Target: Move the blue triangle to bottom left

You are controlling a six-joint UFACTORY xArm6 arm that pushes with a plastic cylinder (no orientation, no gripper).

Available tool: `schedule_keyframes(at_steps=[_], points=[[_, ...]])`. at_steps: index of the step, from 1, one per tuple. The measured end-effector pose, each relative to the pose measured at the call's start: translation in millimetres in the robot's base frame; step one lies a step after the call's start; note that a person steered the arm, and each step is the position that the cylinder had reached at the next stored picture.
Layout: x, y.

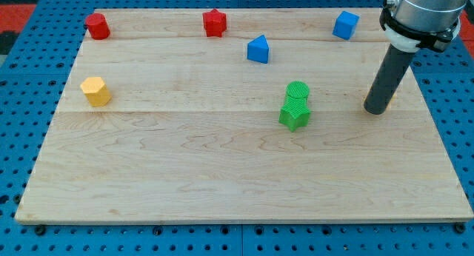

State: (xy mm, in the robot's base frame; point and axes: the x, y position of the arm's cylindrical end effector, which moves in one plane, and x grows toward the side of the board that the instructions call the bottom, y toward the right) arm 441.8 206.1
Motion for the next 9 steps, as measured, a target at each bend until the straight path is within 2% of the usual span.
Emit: schedule_keyframes(at_steps=[1,3,4,5,6,7,8,9], points=[[-16.9,-12.6],[-98.5,-18.0],[-137.5,-53.3],[-152.5,-113.8],[-158.7,-145.3],[-133.8,-200.4],[-88.3,-252.8],[-77.2,-263.9]])
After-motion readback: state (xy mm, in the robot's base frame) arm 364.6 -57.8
